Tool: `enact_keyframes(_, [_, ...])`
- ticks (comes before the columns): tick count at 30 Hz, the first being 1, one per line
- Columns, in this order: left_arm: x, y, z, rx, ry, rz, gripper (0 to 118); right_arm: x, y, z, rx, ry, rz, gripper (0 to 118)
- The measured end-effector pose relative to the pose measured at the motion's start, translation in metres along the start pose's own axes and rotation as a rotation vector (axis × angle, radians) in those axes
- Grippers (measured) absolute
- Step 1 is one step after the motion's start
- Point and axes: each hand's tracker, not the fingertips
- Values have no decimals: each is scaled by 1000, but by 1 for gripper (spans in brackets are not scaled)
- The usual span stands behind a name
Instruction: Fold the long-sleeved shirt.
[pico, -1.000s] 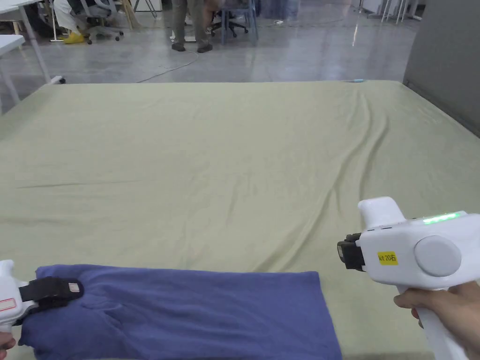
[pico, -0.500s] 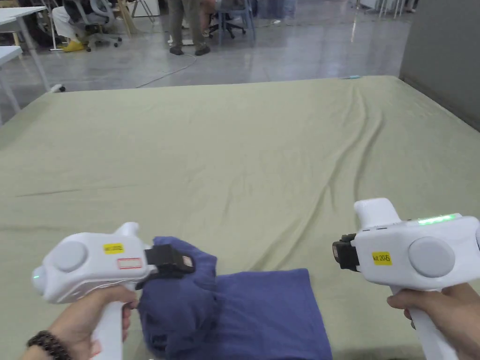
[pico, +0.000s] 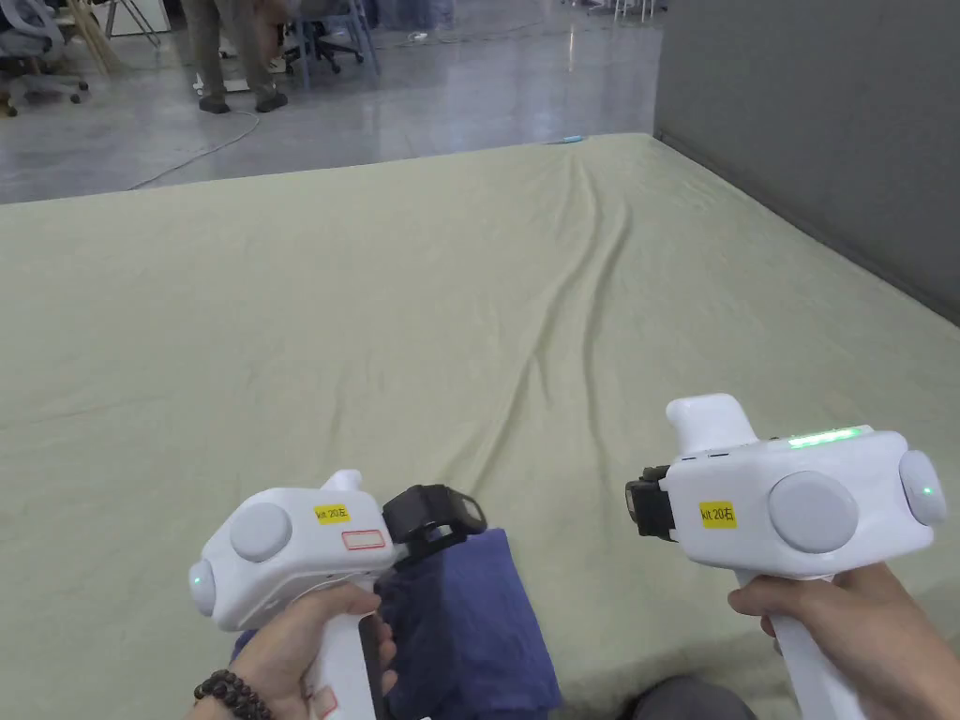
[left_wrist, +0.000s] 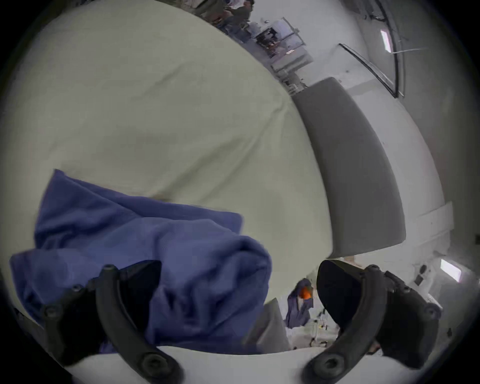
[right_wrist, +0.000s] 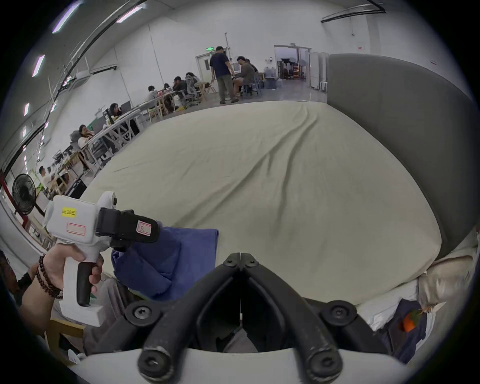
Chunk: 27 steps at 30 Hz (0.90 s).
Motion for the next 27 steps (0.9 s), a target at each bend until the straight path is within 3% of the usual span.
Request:
enact_keyframes(4, [6, 1, -3, -82, -130, 77, 116, -1, -2, -1, -8, 3, -9, 0])
enact_keyframes(6, [10, 9, 12, -25, -105, 27, 115, -2, -1, -2, -11, 4, -12, 0])
enact_keyframes(8, [8, 15, 35, 56, -54, -55, 106, -4, -2, -1, -8, 12, -11, 0])
enact_keyframes(9, [6, 16, 47, 79, -18, -85, 93, -5, -2, -2, -7, 19, -12, 0])
enact_keyframes(11, [4, 12, 68, 128, 69, -163, 21, -7, -3, -2, -5, 30, -14, 0])
enact_keyframes(12, [3, 9, 73, 126, 125, -201, 0, -8, -3, -2, -6, 32, -12, 0])
enact_keyframes(14, [0, -3, 81, 102, 196, -274, 0, -10, -3, -3, -5, 34, -7, 0])
enact_keyframes(17, [-2, -20, 68, 25, 188, -301, 0, -11, -5, -6, -8, 41, -7, 0])
enact_keyframes(20, [-5, -33, 25, -75, 161, -311, 0, -12, -6, -7, -8, 45, -20, 0])
enact_keyframes(23, [-4, -42, -27, -161, 99, -232, 0, -8, -12, -3, -7, 47, -31, 0])
enact_keyframes(27, [-1, -53, -84, -142, 140, -234, 0, 4, -20, 5, -10, 31, -72, 0])
